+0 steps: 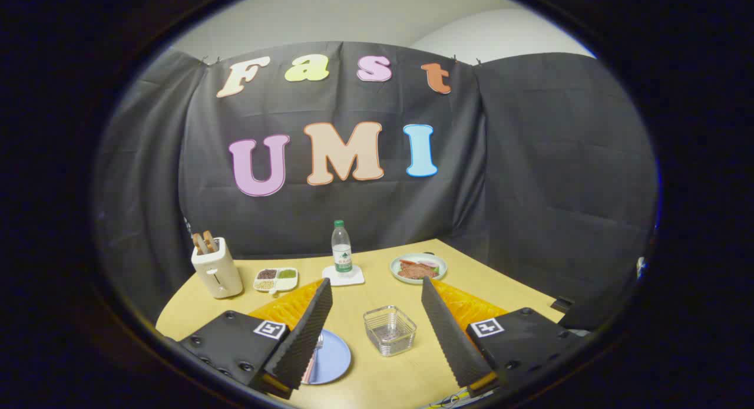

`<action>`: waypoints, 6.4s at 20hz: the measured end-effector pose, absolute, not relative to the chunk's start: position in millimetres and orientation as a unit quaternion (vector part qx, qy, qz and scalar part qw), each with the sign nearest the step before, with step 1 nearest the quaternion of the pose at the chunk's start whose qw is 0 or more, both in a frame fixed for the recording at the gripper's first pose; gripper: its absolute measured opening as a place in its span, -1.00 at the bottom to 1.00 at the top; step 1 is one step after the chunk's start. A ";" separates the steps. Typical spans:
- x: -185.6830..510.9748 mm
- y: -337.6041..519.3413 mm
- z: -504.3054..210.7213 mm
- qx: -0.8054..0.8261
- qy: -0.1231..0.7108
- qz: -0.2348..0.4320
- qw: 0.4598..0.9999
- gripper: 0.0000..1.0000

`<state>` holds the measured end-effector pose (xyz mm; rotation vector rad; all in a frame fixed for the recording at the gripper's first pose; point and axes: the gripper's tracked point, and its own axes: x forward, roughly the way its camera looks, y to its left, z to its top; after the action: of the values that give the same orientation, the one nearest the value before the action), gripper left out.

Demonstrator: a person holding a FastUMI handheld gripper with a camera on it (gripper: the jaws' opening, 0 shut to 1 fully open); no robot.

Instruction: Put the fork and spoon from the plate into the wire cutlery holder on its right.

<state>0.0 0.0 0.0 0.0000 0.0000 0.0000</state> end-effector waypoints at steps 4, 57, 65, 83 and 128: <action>-2.7 0.5 -2.6 -0.012 0.001 -0.006 1.000 0.93; 34.5 115.4 -237.8 -0.035 0.422 0.137 0.895 0.82; 28.4 116.8 -275.8 -0.052 0.463 0.109 0.878 0.49; 22.6 123.7 -266.7 -0.039 0.448 0.089 0.889 -0.76; 87.0 -38.2 -180.6 -0.173 0.705 0.077 0.683 -0.25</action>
<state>87.0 -38.2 -180.6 -0.3873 1.5813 0.1730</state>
